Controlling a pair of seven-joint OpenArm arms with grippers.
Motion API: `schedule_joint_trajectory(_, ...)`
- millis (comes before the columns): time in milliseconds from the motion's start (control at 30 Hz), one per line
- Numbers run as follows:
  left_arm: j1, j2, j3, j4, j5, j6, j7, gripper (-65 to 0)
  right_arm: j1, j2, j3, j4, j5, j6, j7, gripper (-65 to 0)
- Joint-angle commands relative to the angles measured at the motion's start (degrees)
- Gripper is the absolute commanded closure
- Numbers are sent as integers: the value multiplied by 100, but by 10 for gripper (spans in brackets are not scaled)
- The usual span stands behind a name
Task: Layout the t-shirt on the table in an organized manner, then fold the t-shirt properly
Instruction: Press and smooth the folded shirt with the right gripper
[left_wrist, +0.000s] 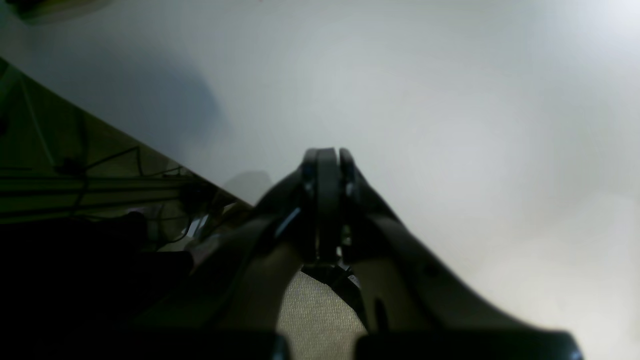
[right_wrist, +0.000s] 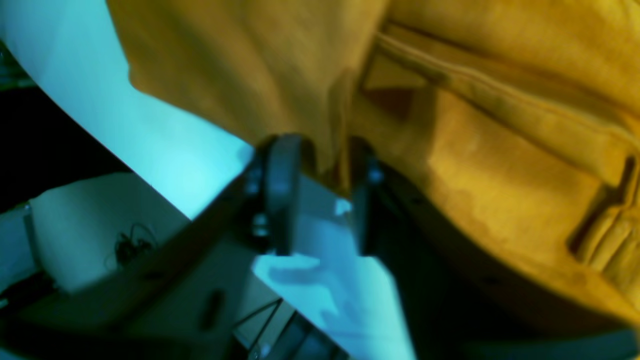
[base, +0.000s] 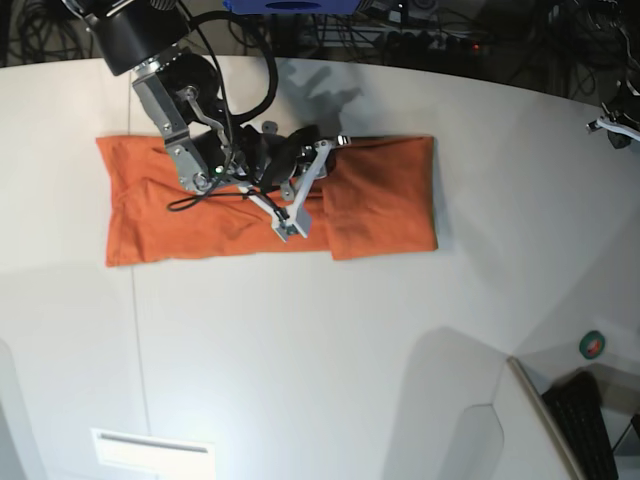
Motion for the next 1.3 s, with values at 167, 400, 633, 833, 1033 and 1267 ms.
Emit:
schedule_joint_trajectory(167,-8,-116,-15,79,-36,18,-119,0,19,-36,255,525,78,16,-125,-257)
schedule_joint_trajectory(400,18,-116,-15,79,-36,18,-119,0,581,-53,597,341,69,16,306,-266)
schedule_joint_trajectory(633,18,-116,-24,79,-36,18,-119,0,863,-273,589,-503,78,69,-177,-269)
schedule_joint_trajectory(833,18,-116,-24,79,-36,18,-119,0,704,-282,589,-530,78,69,-353,-411)
schedule_joint_trajectory(1033,10,-116,-24,79,-36,18,-119,0,546,-264,589,24,561,341,-388,-413)
schedule_joint_trajectory(1267,18,-116,-24,79,-36,18,-119,0,784,-282,580,-732,561,324,-212,-414)
